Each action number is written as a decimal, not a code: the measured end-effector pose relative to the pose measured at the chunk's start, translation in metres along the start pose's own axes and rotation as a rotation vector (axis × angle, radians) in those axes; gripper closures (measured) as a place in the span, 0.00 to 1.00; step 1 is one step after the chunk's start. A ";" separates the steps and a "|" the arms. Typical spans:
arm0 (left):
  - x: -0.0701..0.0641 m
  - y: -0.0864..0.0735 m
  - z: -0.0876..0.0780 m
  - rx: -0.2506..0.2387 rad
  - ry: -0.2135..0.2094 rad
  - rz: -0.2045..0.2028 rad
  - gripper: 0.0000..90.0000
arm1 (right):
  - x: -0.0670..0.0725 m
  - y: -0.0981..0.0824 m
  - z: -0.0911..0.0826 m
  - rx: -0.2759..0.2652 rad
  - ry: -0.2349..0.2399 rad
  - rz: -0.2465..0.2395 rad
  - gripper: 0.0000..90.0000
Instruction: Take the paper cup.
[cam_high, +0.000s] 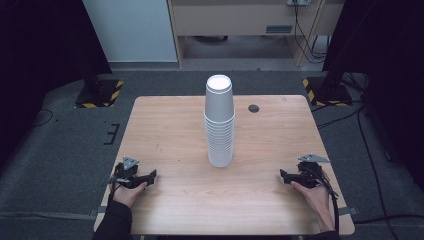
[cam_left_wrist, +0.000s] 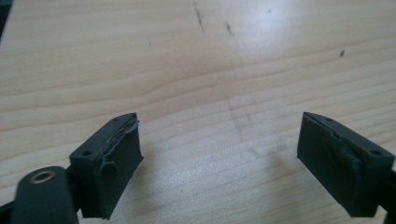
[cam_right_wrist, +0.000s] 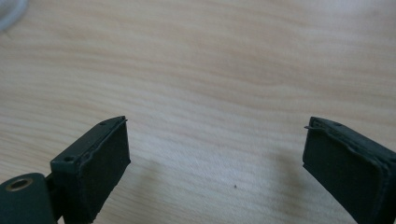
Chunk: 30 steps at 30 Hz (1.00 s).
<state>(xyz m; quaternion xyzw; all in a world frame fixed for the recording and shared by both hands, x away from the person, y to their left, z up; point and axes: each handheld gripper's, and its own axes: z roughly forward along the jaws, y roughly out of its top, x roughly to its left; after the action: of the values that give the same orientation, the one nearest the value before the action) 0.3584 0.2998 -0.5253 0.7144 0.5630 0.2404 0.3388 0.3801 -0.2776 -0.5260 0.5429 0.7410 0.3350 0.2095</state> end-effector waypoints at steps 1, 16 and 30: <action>0.000 0.000 0.000 0.000 0.000 0.000 0.16 | 0.001 0.001 -0.003 -0.021 0.006 0.007 0.09; -0.023 0.022 -0.033 -0.216 -0.094 0.022 0.23 | 0.006 0.021 -0.042 -0.243 0.058 0.006 0.11; -0.042 0.042 -0.048 -0.296 -0.147 0.019 0.23 | 0.026 0.044 -0.073 -0.378 0.136 0.020 0.11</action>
<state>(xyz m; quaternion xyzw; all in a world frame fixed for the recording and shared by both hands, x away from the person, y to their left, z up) 0.3398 0.2637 -0.4607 0.6776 0.4883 0.2712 0.4783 0.3517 -0.2647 -0.4425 0.4775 0.6720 0.5061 0.2537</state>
